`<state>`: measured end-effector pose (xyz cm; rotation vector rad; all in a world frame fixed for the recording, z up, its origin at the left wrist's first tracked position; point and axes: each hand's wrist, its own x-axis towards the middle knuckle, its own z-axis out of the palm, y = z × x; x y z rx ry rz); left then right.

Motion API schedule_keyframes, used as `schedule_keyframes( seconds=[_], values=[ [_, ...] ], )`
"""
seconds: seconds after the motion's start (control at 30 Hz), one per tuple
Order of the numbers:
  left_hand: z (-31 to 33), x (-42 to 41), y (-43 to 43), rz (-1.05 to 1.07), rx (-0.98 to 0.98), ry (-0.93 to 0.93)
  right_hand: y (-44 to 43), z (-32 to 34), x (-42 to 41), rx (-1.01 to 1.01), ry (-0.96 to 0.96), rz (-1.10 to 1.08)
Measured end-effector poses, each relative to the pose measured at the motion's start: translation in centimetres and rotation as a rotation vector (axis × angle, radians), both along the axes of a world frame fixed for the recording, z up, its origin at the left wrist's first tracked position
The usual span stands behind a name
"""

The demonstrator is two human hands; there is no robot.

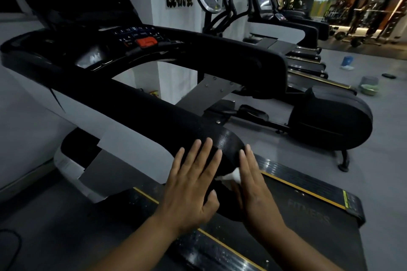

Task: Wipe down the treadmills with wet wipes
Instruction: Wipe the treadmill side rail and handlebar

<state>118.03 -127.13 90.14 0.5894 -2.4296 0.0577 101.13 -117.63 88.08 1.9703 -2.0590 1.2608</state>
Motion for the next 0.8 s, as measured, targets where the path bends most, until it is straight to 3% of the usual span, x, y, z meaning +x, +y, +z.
schedule_keyframes(
  seconds=[0.33, 0.8],
  values=[
    [-3.4, -5.0, 6.4, -0.120, -0.012, -0.021, 6.9, -2.0, -5.9, 0.074, 0.322, -0.237],
    [-5.7, -26.7, 26.3, -0.271, 0.084, -0.194, 33.6, -6.2, -23.2, 0.184, 0.228, -0.539]
  ],
)
